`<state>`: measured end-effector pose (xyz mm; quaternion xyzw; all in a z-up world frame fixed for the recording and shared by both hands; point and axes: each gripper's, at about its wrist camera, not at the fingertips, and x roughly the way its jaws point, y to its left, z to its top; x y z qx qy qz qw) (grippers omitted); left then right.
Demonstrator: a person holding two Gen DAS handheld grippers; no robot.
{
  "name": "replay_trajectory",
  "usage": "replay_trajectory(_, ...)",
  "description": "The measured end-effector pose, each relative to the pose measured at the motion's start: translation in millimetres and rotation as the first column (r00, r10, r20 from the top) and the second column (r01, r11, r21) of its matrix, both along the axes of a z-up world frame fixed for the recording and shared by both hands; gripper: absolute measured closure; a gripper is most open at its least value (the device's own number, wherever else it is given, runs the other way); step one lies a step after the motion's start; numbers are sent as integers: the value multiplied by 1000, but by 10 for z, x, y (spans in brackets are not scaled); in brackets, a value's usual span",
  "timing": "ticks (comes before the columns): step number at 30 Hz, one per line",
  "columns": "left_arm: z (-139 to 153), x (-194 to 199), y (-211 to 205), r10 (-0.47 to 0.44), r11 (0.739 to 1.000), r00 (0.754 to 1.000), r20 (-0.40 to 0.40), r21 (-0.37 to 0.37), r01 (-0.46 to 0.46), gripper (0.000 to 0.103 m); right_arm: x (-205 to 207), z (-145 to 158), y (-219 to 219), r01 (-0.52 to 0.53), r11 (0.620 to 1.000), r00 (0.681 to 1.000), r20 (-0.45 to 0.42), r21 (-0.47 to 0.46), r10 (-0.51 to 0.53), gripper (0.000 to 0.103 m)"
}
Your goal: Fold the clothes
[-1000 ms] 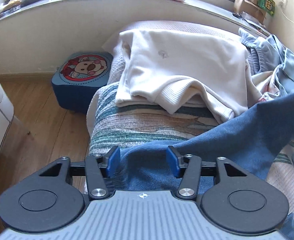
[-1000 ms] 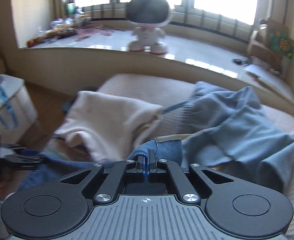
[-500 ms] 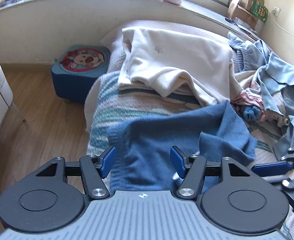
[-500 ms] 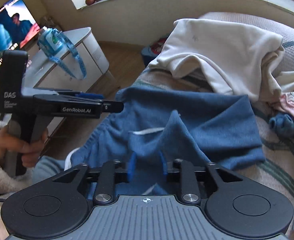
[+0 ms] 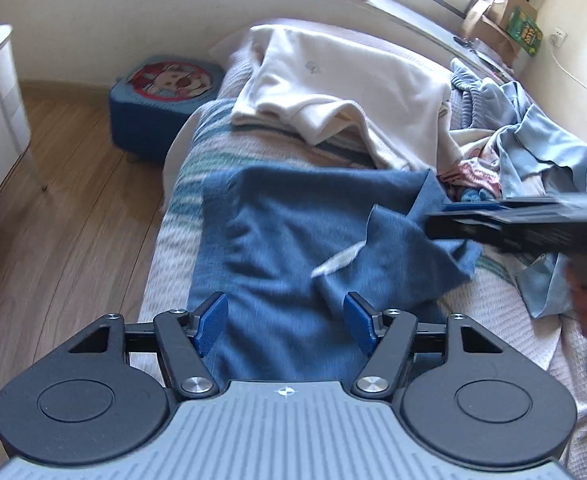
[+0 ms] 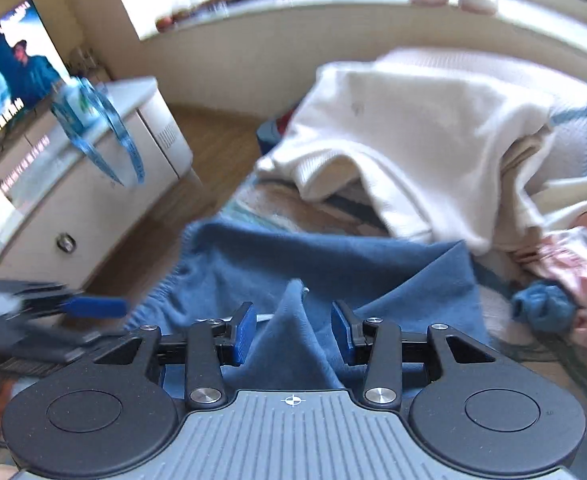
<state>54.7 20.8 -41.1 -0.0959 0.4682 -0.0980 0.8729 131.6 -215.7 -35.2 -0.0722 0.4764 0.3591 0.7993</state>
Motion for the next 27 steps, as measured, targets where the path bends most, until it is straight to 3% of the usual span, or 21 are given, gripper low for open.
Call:
replay_trajectory(5,-29,-184,80,61,998,998,-16,-2,-61,37,15,-230,224,-57,996,998,-33,-65,55,65)
replay_trajectory(7,-42,-200,101,78,997,997,-20,-11,-78,37,-43,-216,228,-60,997,998,-21,-47,59,86)
replay_trajectory(10,-26,-208,82,67,998,998,-11,-22,-67,37,-109,-150,210,-50,999,999,10,-22,50,96)
replay_trajectory(14,22,-220,65,58,998,998,6,-26,-58,37,-47,233,116,24,999,986,161,33,-29,97)
replay_trajectory(18,56,-244,135,86,996,996,19,-31,-85,37,71,647,13,112,989,940,311,99,-138,97)
replay_trajectory(20,68,-254,171,99,995,995,24,-34,-98,36,111,813,-36,136,982,922,344,134,-175,97)
replay_trajectory(23,45,-242,217,110,993,994,16,-33,-109,36,-85,830,56,48,990,938,335,133,-91,97)
replay_trajectory(27,25,-243,273,115,993,993,19,-21,-115,36,-477,348,418,-107,993,974,205,57,94,90)
